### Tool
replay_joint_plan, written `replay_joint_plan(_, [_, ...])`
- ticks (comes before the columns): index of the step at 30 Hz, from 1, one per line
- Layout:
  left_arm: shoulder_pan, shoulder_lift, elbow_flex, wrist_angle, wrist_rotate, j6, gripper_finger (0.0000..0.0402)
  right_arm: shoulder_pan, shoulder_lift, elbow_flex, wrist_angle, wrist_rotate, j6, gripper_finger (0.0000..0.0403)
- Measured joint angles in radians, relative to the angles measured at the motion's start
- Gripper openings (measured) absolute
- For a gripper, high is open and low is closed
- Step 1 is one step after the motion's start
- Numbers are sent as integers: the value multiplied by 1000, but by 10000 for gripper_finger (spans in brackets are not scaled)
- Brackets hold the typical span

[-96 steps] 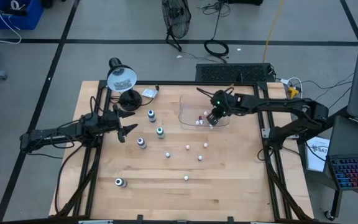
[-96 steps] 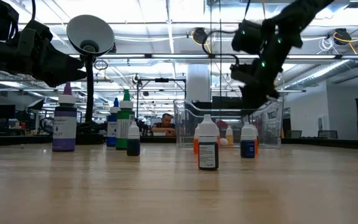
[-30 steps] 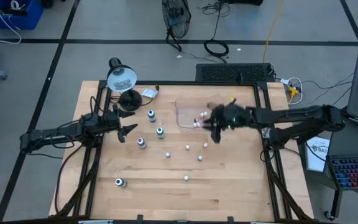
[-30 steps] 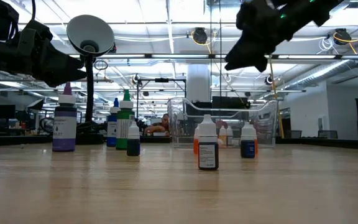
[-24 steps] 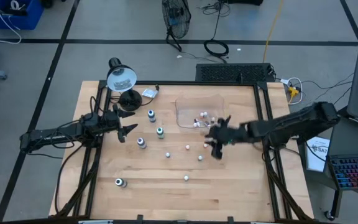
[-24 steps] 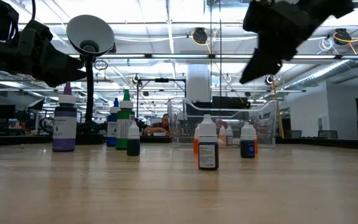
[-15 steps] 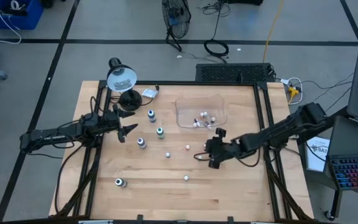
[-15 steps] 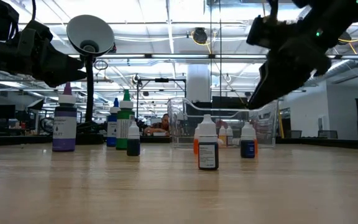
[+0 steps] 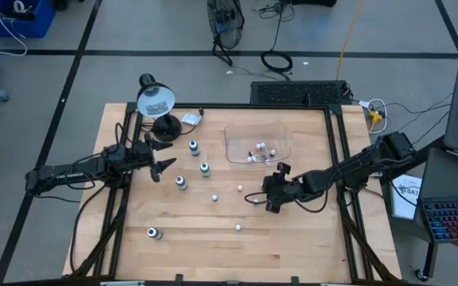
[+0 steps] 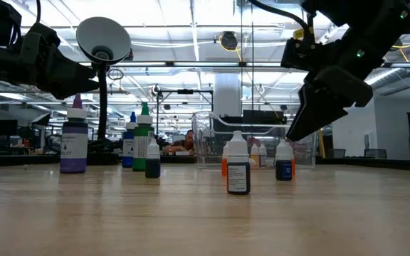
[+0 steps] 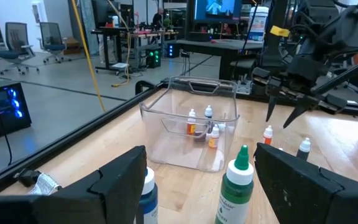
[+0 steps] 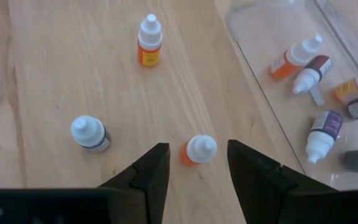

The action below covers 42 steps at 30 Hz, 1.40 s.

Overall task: Pick & Place food coloring
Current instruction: Put the orange food coloring into the transparent bin

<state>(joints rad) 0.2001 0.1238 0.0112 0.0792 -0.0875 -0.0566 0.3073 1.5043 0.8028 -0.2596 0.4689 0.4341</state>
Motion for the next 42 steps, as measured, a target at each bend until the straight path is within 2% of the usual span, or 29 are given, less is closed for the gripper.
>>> replay_joint_plan(17, [0, 0, 0, 0, 0, 0, 296, -24, 0, -91, 136, 2, 22, 142])
replay_joint_plan(28, [0, 0, 0, 0, 0, 0, 296, -49, 85, -92, 203, -7, -7, 139])
replay_joint_plan(42, [0, 0, 0, 0, 0, 0, 296, -68, 94, -92, 256, -25, -8, 139])
